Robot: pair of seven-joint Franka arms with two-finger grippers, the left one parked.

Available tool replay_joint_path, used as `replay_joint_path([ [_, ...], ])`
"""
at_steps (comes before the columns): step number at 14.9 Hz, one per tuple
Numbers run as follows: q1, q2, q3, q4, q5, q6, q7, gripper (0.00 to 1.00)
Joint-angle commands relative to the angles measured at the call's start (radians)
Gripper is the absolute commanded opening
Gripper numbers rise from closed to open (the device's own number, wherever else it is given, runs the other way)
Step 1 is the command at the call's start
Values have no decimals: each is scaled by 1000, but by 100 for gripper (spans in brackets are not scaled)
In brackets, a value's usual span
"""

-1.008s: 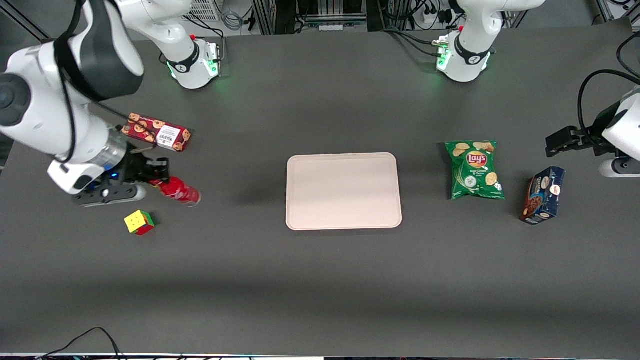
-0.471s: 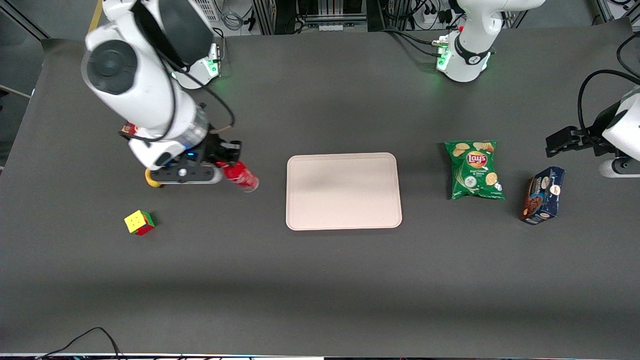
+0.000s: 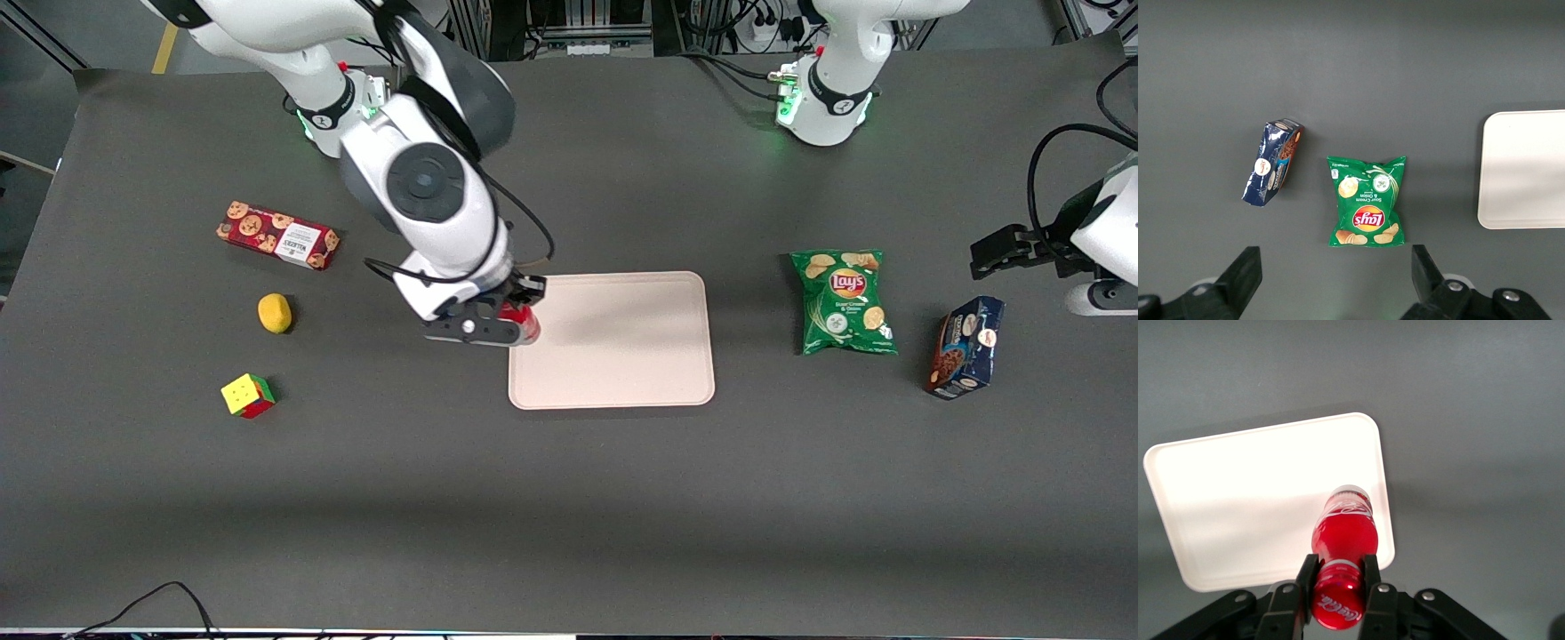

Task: Place coke bottle on tray
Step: 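Lower the bottle upright onto the tray and open the right gripper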

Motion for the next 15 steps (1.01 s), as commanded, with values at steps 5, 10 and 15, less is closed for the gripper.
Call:
replay_joint_path([
  [5, 0, 127, 46, -22, -103, 155, 84, 0],
  [10, -3, 129, 46, -74, -103, 221, 86, 0],
  [15, -6, 129, 46, -77, -98, 221, 87, 60],
])
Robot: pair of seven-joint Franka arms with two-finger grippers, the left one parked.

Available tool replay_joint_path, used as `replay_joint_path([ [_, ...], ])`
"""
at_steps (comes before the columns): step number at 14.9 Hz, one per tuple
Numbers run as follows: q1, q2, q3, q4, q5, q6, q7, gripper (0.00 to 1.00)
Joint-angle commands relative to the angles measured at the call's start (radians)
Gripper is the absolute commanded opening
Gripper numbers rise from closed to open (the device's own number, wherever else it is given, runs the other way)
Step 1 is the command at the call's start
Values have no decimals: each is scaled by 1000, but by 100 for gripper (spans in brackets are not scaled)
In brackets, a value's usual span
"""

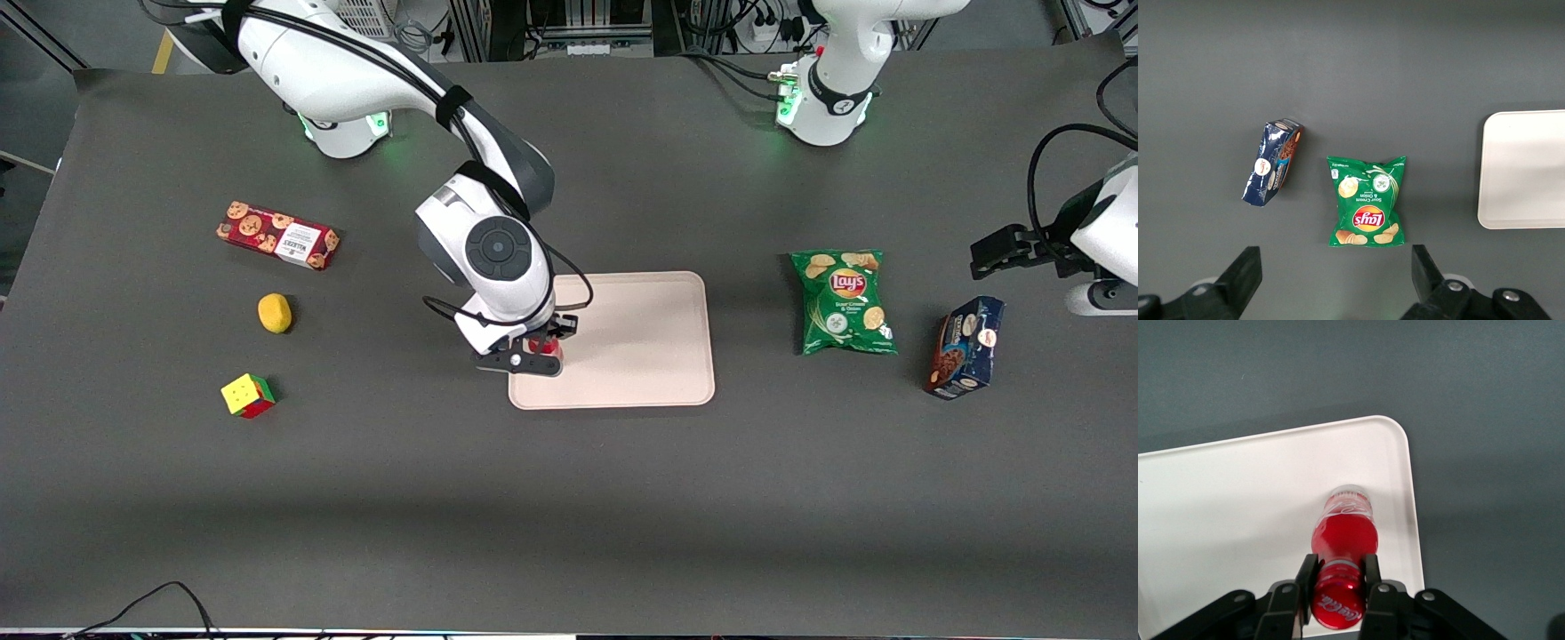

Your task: Place coke bottle on tray

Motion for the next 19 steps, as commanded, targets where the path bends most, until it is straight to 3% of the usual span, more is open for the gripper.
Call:
replay_joint_path([
  [1, -8, -19, 13, -11, -21, 8, 32, 67],
  [3, -8, -18, 13, -11, -21, 8, 32, 77],
  [4, -10, -19, 13, -11, -21, 8, 32, 91],
  [5, -13, -22, 13, -10, -20, 8, 32, 100],
  [9, -66, -105, 19, -42, -6, -4, 40, 100],
  [14, -298, -324, 104, -210, 11, 3, -142, 100],
  [17, -373, -442, 69, -284, 40, 2, -306, 100],
  [19, -378, -513, -11, -345, 79, 2, -426, 100],
])
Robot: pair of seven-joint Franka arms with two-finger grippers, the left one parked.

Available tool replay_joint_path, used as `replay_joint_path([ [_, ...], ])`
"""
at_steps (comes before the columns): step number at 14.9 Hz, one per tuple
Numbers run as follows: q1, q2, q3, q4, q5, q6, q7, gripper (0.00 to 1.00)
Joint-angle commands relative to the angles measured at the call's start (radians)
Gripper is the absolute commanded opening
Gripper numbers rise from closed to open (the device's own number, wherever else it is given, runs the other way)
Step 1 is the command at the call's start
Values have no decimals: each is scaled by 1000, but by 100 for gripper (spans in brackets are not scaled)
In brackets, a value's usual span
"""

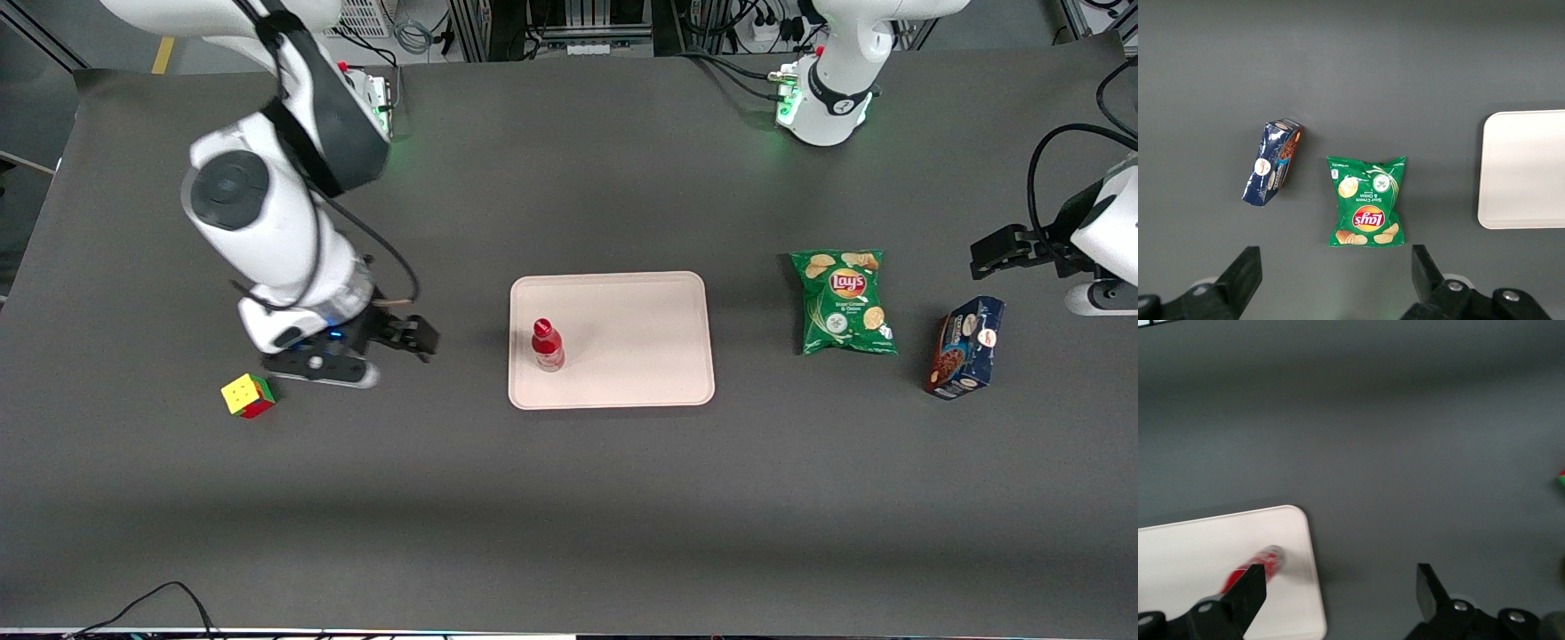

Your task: Place coke bottle on tray

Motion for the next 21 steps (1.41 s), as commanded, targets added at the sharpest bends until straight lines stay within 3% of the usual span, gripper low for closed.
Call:
replay_joint_path([
  [1, -16, -169, -124, -166, 110, 11, -235, 100],
  [5, -16, -282, -282, -276, 158, -18, -468, 100],
  [11, -16, -417, -419, -307, 160, -132, -648, 100],
  [15, -15, -408, -440, -257, 152, -168, -743, 100],
  [21, -6, -369, -434, -205, 144, -202, -722, 100],
])
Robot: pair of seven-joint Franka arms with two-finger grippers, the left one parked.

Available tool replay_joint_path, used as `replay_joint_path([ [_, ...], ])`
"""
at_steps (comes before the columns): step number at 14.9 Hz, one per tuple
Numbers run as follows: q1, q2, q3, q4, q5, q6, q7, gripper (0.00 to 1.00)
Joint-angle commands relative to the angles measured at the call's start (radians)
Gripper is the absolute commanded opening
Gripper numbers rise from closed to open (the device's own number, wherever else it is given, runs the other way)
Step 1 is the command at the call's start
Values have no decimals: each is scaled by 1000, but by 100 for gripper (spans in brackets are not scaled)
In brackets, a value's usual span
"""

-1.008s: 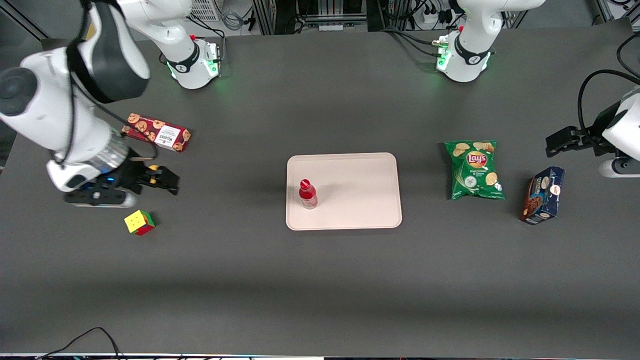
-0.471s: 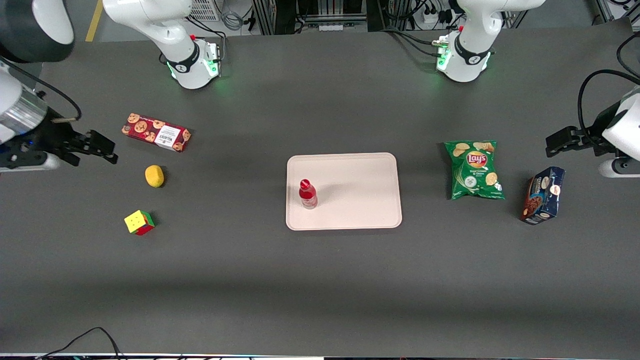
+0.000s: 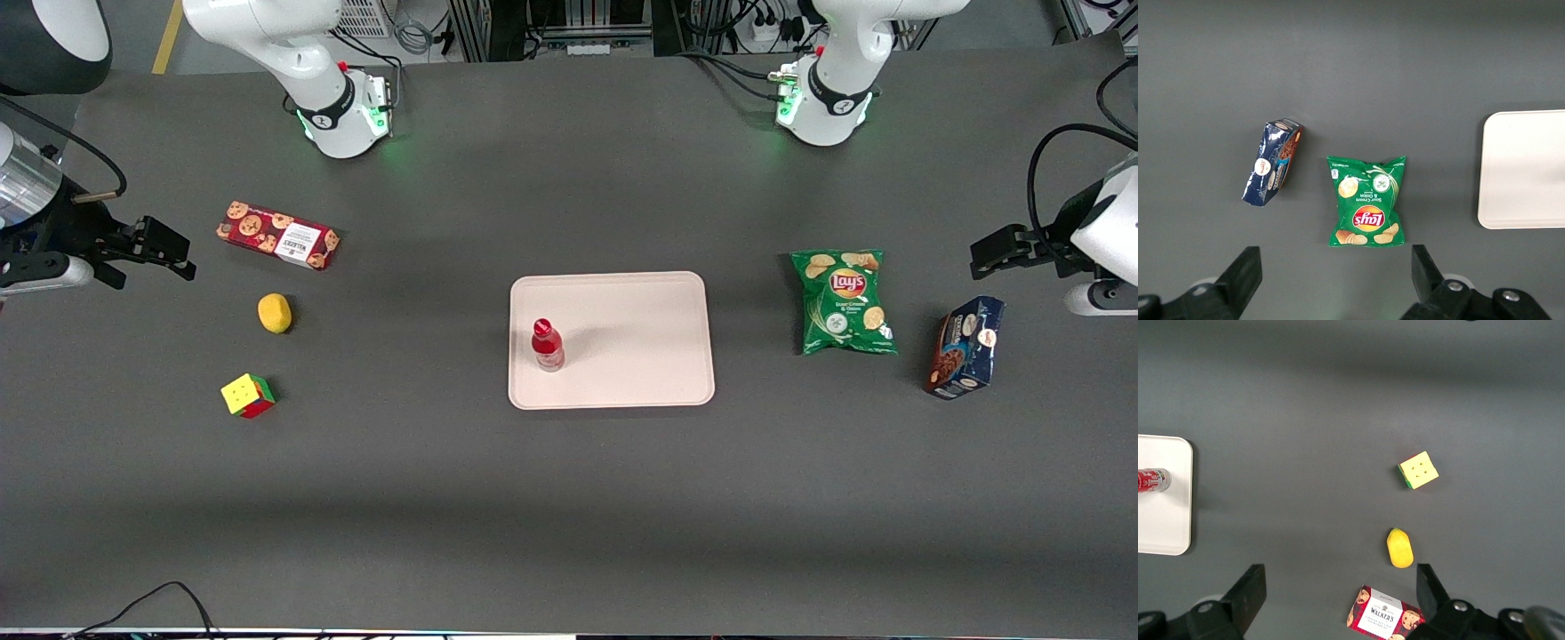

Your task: Place coke bottle on tray

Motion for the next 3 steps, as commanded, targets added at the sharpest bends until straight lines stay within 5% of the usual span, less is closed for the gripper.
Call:
replay_joint_path([
  [1, 12, 39, -4, 56, 7, -42, -16, 100],
  [3, 11, 42, -2, 59, 7, -42, -14, 100],
])
